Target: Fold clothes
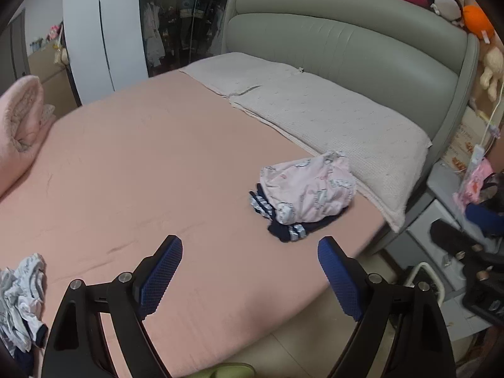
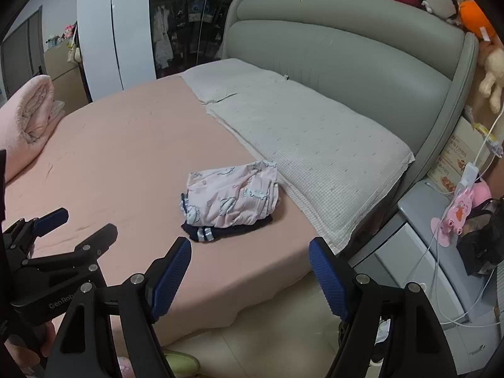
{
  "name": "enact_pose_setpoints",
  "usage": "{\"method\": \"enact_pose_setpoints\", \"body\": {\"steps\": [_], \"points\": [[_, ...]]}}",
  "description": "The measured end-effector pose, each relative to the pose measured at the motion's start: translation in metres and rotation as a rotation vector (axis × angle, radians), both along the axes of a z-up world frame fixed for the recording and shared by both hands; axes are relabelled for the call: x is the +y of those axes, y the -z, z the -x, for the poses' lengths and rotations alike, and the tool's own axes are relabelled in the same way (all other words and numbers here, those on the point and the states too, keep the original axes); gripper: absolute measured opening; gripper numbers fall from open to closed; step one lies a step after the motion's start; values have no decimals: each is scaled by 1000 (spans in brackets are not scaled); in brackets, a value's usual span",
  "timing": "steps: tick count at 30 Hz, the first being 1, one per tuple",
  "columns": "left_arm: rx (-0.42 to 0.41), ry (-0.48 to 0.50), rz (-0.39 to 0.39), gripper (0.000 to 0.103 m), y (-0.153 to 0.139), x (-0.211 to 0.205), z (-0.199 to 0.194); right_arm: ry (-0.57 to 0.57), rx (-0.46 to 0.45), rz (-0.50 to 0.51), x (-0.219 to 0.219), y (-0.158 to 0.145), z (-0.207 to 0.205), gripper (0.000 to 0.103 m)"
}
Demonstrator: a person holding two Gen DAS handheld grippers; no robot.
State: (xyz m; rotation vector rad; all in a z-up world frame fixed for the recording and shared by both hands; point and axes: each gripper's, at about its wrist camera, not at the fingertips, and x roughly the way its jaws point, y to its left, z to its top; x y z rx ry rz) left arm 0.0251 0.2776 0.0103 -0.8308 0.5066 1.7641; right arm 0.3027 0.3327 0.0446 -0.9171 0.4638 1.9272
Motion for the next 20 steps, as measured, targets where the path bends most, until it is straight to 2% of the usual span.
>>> {"method": "enact_pose_setpoints", "body": {"steps": [2,4,8,14,20], "points": [[-45,25,-15,88,-6,-4,0,1,-7,5,-3,-1,0,77],[-49,49,-32,88,-12,-9,-4,-2,-15,4,-8,-3,1,77],[-2,74,-50,88,-19,-16,-15,-12,-26,11,-13,-5,3,77],[0,132,-30,88,-15,-18,-25,17,-67,34,-10,4,4,79],[-14,130,-29,88,-14,-18,-22,13,-61,39,-13,2,1,79]]}}
